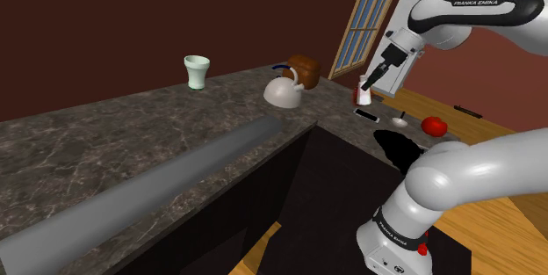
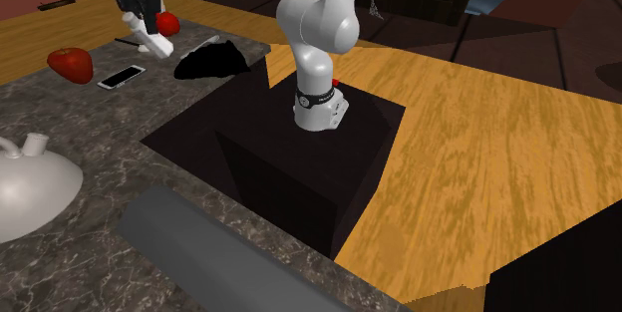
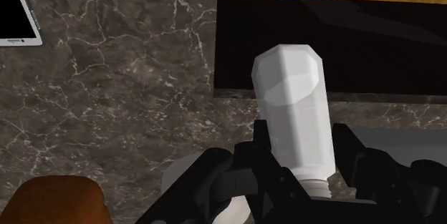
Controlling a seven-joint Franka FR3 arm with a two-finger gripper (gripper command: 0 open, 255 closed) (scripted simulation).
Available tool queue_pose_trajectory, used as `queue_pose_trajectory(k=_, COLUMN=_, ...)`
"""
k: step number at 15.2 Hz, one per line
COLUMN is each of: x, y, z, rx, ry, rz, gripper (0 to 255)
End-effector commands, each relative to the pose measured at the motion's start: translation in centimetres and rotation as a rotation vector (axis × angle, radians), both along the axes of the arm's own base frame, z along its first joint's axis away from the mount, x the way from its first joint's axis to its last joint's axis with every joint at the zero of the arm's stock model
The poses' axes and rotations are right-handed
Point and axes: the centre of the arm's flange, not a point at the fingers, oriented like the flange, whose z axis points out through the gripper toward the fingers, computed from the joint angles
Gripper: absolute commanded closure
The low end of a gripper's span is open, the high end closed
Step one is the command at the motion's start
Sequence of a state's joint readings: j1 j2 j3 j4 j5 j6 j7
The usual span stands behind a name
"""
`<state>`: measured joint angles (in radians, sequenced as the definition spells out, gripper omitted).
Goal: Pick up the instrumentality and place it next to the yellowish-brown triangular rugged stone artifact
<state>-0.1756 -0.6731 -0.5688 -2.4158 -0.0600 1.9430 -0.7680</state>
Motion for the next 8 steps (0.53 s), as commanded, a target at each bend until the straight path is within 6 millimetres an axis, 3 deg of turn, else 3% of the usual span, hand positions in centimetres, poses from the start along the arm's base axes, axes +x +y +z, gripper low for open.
queue_pose_trajectory(k=1, x=-0.7, y=-2.6, z=-0.1, rx=-0.001, ry=0.0, rz=0.001, gripper=255)
queue_pose_trajectory(k=8, x=-3.2, y=-11.5, z=-0.1, rx=-0.001, ry=0.0, rz=0.001, gripper=255)
